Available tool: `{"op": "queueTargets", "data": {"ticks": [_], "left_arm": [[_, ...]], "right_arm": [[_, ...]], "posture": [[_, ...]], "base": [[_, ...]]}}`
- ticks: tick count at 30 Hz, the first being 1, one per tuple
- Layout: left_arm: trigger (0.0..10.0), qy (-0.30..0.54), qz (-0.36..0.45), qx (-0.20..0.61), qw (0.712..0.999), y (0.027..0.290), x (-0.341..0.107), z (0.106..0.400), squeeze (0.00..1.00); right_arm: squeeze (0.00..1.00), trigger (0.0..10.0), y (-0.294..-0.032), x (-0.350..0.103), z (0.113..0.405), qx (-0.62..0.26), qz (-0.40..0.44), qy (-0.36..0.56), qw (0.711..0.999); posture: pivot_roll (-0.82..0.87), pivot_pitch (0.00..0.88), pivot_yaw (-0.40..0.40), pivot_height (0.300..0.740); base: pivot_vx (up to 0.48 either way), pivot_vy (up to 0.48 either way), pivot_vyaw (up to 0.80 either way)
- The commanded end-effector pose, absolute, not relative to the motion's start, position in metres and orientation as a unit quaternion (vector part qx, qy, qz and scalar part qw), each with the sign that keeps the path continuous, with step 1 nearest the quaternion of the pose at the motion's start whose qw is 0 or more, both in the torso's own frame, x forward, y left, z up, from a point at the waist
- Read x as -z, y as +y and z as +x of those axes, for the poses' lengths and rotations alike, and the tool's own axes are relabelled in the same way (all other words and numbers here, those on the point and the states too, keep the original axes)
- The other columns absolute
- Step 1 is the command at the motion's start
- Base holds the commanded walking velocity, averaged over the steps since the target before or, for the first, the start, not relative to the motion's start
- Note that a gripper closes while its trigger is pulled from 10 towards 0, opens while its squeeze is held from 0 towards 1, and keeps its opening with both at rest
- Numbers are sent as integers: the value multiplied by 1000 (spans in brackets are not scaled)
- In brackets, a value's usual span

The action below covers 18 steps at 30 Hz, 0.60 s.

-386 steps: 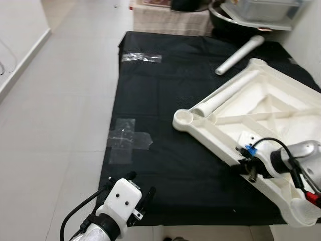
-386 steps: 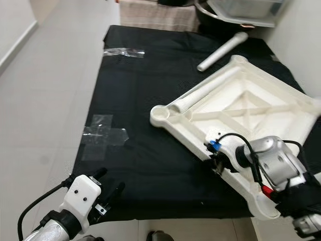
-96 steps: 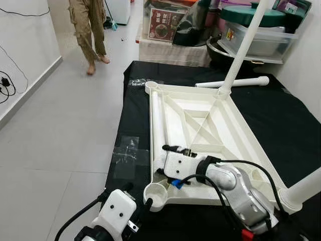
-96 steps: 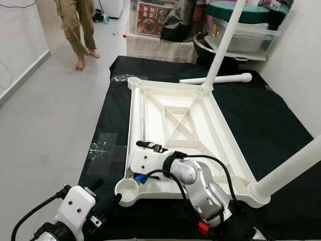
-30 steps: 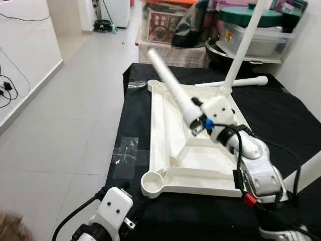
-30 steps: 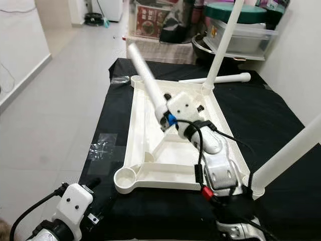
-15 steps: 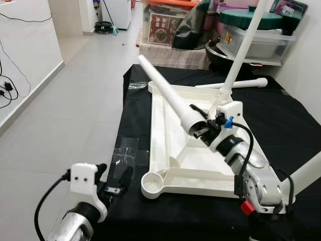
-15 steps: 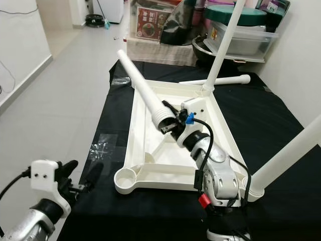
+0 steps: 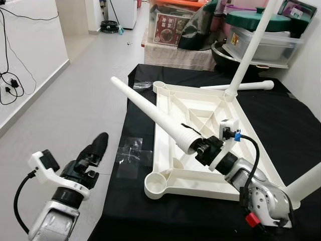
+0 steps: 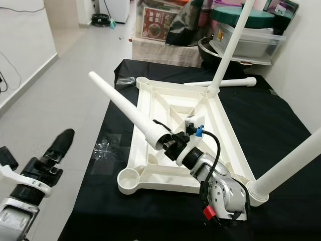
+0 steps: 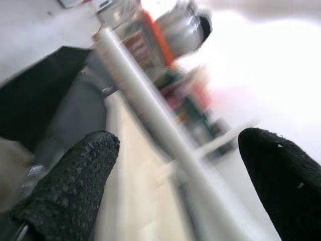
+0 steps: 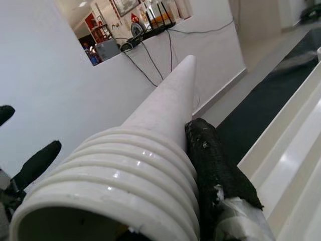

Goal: Building children table

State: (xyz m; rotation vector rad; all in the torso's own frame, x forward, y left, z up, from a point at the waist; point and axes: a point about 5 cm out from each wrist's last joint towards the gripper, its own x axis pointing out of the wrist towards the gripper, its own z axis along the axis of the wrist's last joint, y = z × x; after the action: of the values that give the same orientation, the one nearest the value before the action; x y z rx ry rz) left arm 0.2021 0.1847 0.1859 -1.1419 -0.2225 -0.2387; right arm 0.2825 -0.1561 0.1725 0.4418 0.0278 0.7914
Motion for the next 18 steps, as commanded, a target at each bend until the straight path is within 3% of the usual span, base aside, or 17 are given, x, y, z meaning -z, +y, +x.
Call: {"op": "queueTargets", "data": {"ticks": [1,2,3,7,9,10,13,15,18], "left_arm": [[10000,-109,-581,116,798,188,-185,200,0],[10000,-109,-581,116,798,188,-185,200,0],[10000,-106,-601,102,786,194,-180,199,0],[10000,-106,-601,102,786,194,-180,199,0],[10000,-100,-617,92,775,199,-178,198,0],[10000,-91,-630,96,765,202,-174,195,0],[10000,-91,-630,96,765,202,-174,195,0],[10000,-68,-643,115,754,201,-167,190,0],[10000,-61,-647,124,750,200,-165,189,0]], "right_arm": [[0,0,-161,-176,274,-408,244,14,880],[0,0,-161,-176,274,-408,244,14,880],[0,0,-157,-174,267,-438,256,26,861],[0,0,-157,-174,267,-438,256,26,861],[0,0,-155,-173,261,-460,265,36,847],[0,0,-153,-175,252,-490,292,43,820],[0,0,-153,-175,252,-490,292,43,820],[0,0,-152,-179,239,-537,331,52,774],[0,0,-151,-179,232,-561,335,64,755]], "posture": [[91,50,-112,740],[91,50,-112,740],[90,50,-105,740],[90,50,-105,740],[88,50,-101,740],[86,56,-104,740],[86,56,-104,740],[86,51,-103,740],[77,53,-107,740]], "base": [[0,0,0],[0,0,0],[0,0,0],[0,0,0],[0,0,0],[0,0,0],[0,0,0],[0,0,0],[0,0,0]]}}
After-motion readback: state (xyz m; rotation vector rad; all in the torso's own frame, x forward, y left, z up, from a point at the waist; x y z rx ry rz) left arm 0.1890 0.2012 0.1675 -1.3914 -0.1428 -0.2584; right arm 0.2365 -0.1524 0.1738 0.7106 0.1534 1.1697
